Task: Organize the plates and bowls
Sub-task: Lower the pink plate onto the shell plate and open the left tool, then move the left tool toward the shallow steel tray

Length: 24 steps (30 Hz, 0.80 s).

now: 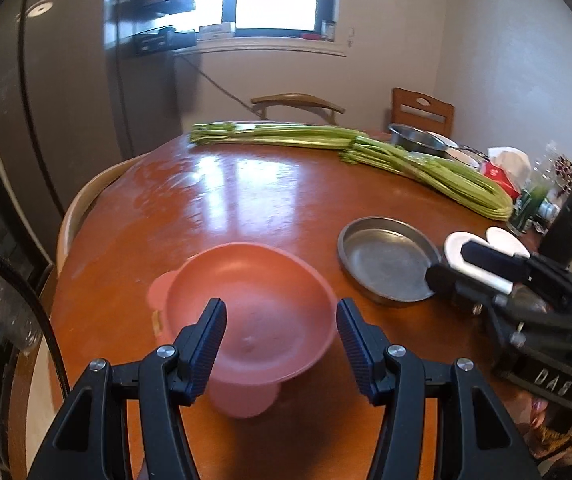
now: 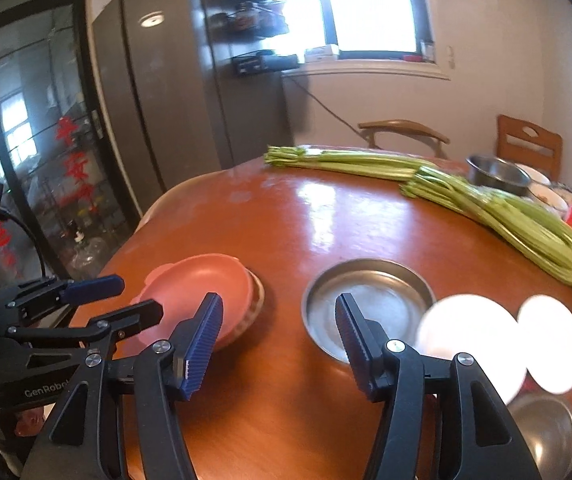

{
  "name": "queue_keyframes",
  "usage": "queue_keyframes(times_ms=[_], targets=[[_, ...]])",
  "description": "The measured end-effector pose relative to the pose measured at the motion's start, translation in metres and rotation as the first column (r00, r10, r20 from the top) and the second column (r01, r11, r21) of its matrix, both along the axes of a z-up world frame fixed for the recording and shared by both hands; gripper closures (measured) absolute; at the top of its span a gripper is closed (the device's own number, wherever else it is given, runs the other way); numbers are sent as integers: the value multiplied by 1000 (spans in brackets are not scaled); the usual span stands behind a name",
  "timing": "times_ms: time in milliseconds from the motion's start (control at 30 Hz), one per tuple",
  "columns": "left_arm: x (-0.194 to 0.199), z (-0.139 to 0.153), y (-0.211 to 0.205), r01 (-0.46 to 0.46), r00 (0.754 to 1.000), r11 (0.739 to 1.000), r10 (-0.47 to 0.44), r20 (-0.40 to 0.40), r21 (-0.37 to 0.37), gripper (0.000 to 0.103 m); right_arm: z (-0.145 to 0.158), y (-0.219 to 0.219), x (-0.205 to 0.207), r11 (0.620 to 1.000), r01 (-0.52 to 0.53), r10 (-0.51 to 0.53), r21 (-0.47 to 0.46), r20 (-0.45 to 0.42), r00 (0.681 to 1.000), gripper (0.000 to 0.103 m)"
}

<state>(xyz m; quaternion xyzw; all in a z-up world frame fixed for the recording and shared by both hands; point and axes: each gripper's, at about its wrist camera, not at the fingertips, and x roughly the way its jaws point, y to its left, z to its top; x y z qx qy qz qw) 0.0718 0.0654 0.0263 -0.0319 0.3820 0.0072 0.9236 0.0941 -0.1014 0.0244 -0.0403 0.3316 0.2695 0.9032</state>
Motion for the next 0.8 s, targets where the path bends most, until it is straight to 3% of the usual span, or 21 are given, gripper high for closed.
queue_keyframes(times_ms=[433, 633, 800], targets=[[78, -8, -57, 103, 991, 992, -95, -95, 79, 46, -47, -34, 3, 991, 126, -118, 32, -200, 973, 43], [95, -23, -56, 87, 988, 993, -76, -136, 76, 46, -52, -31, 9, 990, 136, -127, 34, -191, 973, 43], [93, -22, -47, 61, 991, 995, -51, -127, 74, 46, -54, -8, 21, 999, 24, -31, -47, -150, 988, 42]])
